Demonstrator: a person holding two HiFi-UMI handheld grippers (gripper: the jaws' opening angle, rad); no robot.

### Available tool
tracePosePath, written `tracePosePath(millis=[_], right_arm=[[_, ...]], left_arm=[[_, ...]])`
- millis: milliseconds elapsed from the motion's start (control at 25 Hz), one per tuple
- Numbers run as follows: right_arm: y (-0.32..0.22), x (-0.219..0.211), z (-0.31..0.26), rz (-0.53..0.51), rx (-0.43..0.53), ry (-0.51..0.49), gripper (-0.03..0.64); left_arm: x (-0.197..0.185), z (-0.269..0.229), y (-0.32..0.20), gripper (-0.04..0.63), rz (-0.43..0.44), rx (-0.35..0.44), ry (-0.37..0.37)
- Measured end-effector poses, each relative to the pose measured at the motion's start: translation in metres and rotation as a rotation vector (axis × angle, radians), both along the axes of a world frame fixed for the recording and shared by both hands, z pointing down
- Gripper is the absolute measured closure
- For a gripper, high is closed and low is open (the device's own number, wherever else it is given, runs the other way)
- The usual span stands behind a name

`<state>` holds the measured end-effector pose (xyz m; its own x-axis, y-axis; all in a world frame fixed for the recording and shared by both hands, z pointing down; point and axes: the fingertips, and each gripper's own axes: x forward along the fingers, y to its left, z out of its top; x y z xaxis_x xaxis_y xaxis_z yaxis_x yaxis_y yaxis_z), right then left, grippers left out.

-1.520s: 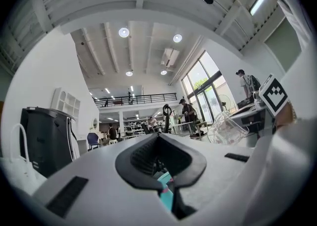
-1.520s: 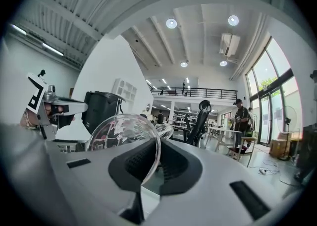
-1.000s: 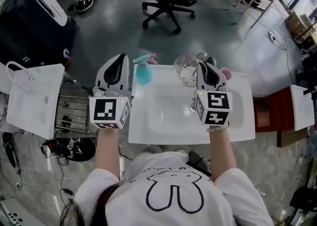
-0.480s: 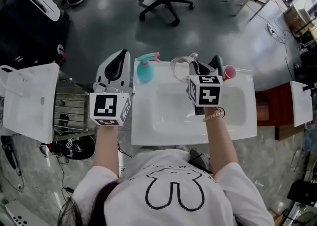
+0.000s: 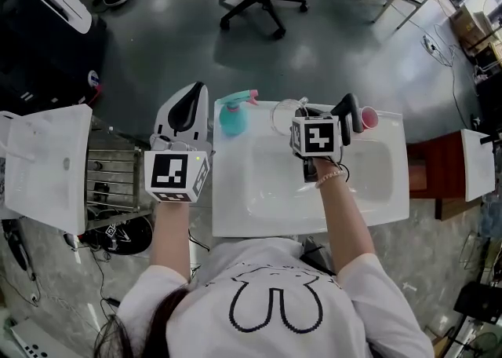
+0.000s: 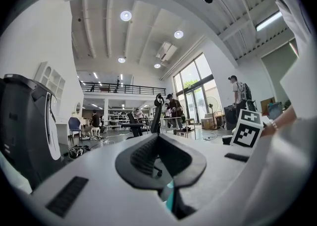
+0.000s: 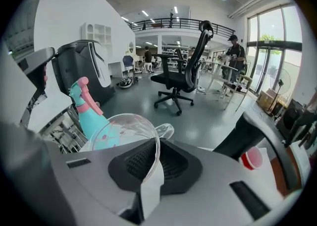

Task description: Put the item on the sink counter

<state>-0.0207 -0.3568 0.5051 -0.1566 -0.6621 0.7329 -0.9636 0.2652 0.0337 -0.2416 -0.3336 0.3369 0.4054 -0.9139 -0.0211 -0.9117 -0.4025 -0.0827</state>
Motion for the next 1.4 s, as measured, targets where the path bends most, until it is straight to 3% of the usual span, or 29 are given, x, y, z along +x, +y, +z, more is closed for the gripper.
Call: tracePosePath(millis=[320, 960, 1400], right_arm=[[-0.008, -0.005, 0.028, 0.029, -0.104, -0.017, 0.574], [-0.008, -0.008, 0.060, 0.056, -0.214, -0.001, 0.574], [-0.022, -0.007, 0.061, 0.091, -0.201, -0.069, 0.571]], left_arm=[[0.001, 0.007, -0.006, 0.584, 0.011, -0.017, 0.003], [-0.003, 0.020, -0.003, 0.584, 0.005, -0.044, 0.005], [0.000, 0.020, 0.002, 0.584, 0.012, -0.046, 0.003]])
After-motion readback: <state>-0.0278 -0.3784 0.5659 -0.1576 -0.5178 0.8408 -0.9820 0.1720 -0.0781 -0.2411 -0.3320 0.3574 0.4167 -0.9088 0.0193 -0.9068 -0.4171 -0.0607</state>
